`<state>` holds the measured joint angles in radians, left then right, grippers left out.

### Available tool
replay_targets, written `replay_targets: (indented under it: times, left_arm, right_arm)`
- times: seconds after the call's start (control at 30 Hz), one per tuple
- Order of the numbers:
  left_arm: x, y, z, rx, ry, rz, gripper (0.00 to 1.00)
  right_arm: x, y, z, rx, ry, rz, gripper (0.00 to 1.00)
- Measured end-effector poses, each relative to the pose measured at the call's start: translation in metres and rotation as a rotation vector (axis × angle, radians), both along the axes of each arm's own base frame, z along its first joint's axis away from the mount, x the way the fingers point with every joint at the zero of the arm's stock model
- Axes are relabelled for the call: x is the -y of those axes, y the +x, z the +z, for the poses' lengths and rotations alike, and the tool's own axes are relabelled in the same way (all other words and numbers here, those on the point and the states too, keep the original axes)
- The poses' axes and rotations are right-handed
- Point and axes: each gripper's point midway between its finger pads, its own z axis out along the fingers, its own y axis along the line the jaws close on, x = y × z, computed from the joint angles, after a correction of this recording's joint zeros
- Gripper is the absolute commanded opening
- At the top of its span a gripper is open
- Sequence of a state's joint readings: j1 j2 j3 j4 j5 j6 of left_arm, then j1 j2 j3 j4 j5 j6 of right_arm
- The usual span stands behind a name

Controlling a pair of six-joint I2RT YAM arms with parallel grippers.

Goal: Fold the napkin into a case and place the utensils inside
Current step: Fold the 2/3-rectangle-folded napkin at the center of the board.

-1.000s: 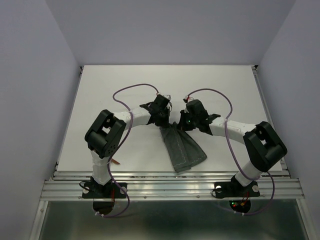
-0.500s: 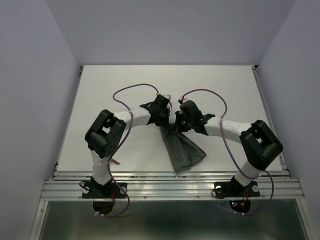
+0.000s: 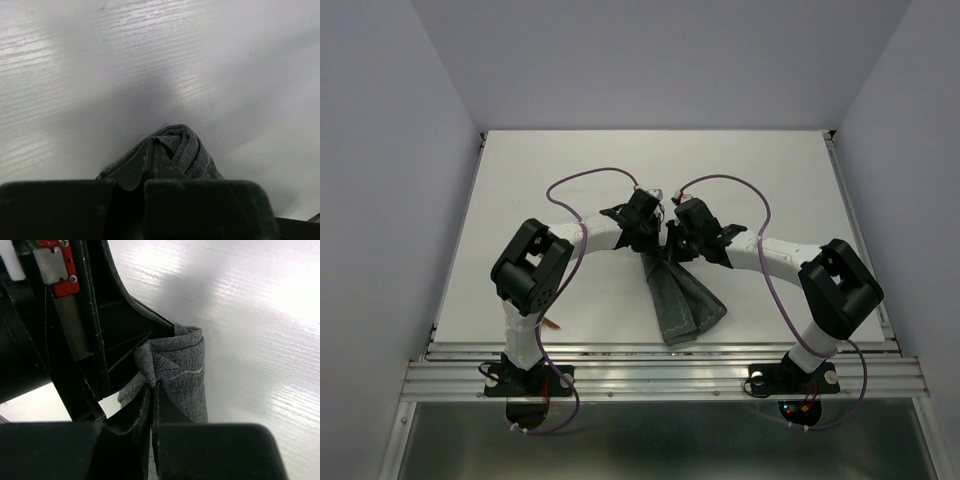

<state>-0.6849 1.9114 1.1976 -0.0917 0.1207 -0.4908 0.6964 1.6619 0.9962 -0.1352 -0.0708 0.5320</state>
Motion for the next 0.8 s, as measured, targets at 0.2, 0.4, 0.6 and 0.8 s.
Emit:
replay_targets:
  times: [0.2, 0.4, 0.6, 0.8]
  left_arm:
    - [0.002, 0.0, 0.0, 0.001, -0.01, -0.004, 0.0]
    - [0.003, 0.001, 0.0, 0.002, -0.013, -0.006, 0.0]
    - [0.004, 0.001, 0.0, 0.004, -0.017, -0.008, 0.0]
    - [0.005, 0.001, 0.0, 0.006, -0.024, -0.011, 0.0]
  right_arm:
    - [0.003, -0.001, -0.002, 0.001, -0.024, -0.007, 0.01]
    - [0.011, 0.003, 0.003, 0.028, -0.053, -0.043, 0.01]
    - [0.017, 0.009, 0.01, 0.058, -0.067, -0.079, 0.01]
    - [0.02, 0.01, 0.01, 0.062, -0.076, -0.088, 0.01]
